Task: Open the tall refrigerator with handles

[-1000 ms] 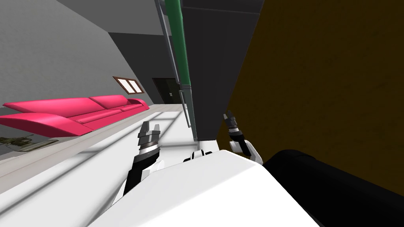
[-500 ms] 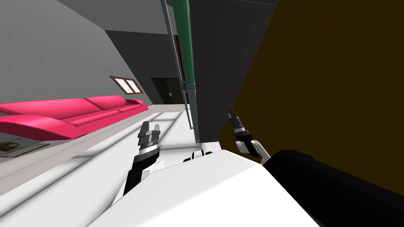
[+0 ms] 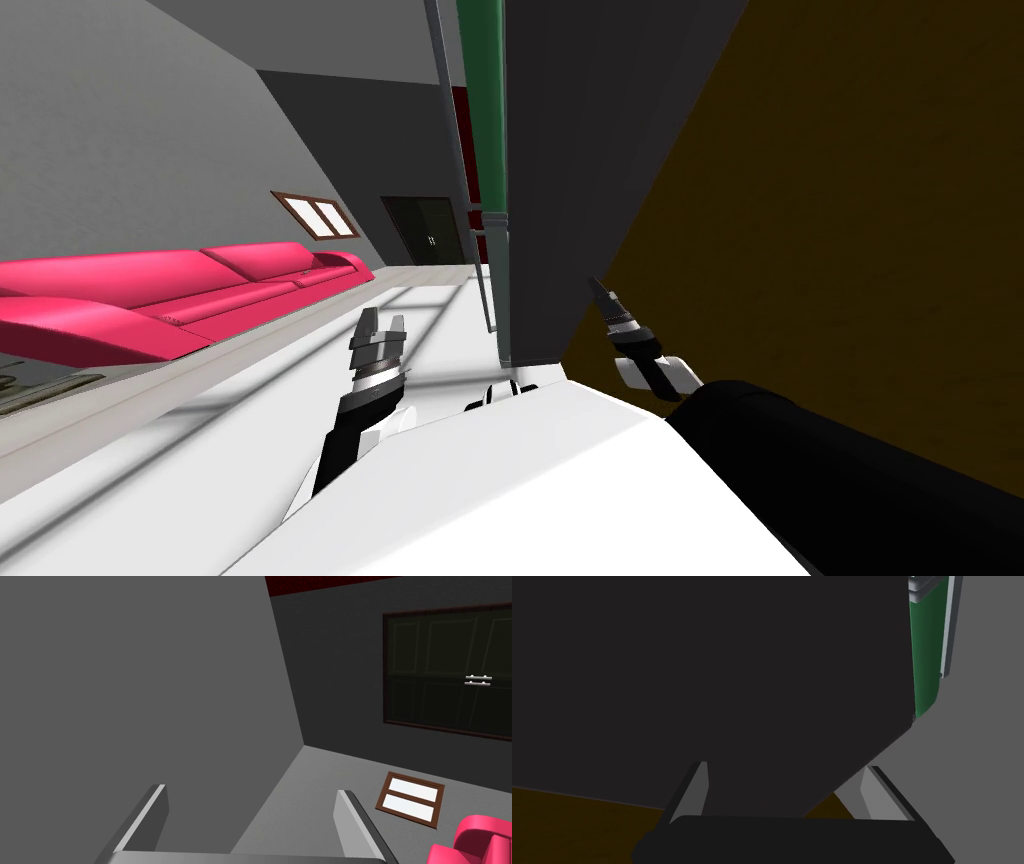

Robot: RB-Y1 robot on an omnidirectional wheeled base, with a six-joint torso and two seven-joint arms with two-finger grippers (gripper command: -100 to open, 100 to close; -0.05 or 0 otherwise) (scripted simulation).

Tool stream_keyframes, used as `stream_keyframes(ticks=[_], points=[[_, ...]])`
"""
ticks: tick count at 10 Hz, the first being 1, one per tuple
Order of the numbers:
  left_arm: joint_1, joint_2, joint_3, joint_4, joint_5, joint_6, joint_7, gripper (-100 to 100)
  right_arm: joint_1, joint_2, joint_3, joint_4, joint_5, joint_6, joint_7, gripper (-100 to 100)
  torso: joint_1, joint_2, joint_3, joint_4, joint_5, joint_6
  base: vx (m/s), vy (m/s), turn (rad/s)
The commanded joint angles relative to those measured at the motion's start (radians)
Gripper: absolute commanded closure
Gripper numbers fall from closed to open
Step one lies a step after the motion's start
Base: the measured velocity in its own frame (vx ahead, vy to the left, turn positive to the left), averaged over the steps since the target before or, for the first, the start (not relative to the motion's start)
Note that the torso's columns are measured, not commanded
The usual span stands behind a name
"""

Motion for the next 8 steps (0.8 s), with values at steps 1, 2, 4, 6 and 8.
stream_keyframes(ticks=[1, 2, 4, 6, 8], points=[[0.0, 0.0, 0.0, 0.0, 0.0, 0.0, 0.0, 0, 0.021, -0.03, -0.071, -0.015, 0.048, 0.017, 0.01, -100, -0.002, 0.002, 0.001, 0.0, -0.001, 0.0, 0.102, 0.086, -0.018], [0.0, 0.0, 0.0, 0.0, 0.0, 0.0, 0.0, 0, 0.021, -0.03, -0.079, -0.015, 0.048, 0.017, 0.01, -100, -0.001, 0.001, 0.001, 0.0, 0.0, 0.0, 0.081, 0.077, -0.017], [0.0, 0.0, 0.0, 0.0, 0.0, 0.0, 0.0, 0, 0.034, -0.05, -0.128, -0.022, 0.081, 0.027, 0.017, -100, 0.001, 0.0, 0.0, 0.0, 0.0, 0.0, 0.089, 0.092, -0.019], [0.0, 0.0, 0.0, 0.0, 0.0, 0.0, 0.0, 0, 0.048, -0.07, -0.177, -0.026, 0.114, 0.037, 0.024, -100, 0.001, -0.003, -0.001, -0.001, 0.0, 0.0, 0.111, 0.092, -0.02], [0.0, 0.0, 0.0, 0.0, 0.0, 0.0, 0.0, 0, 0.062, -0.09, -0.226, -0.03, 0.148, 0.047, 0.031, -100, 0.001, 0.0, 0.0, 0.0, 0.0, 0.0, 0.097, 0.1, -0.019]])
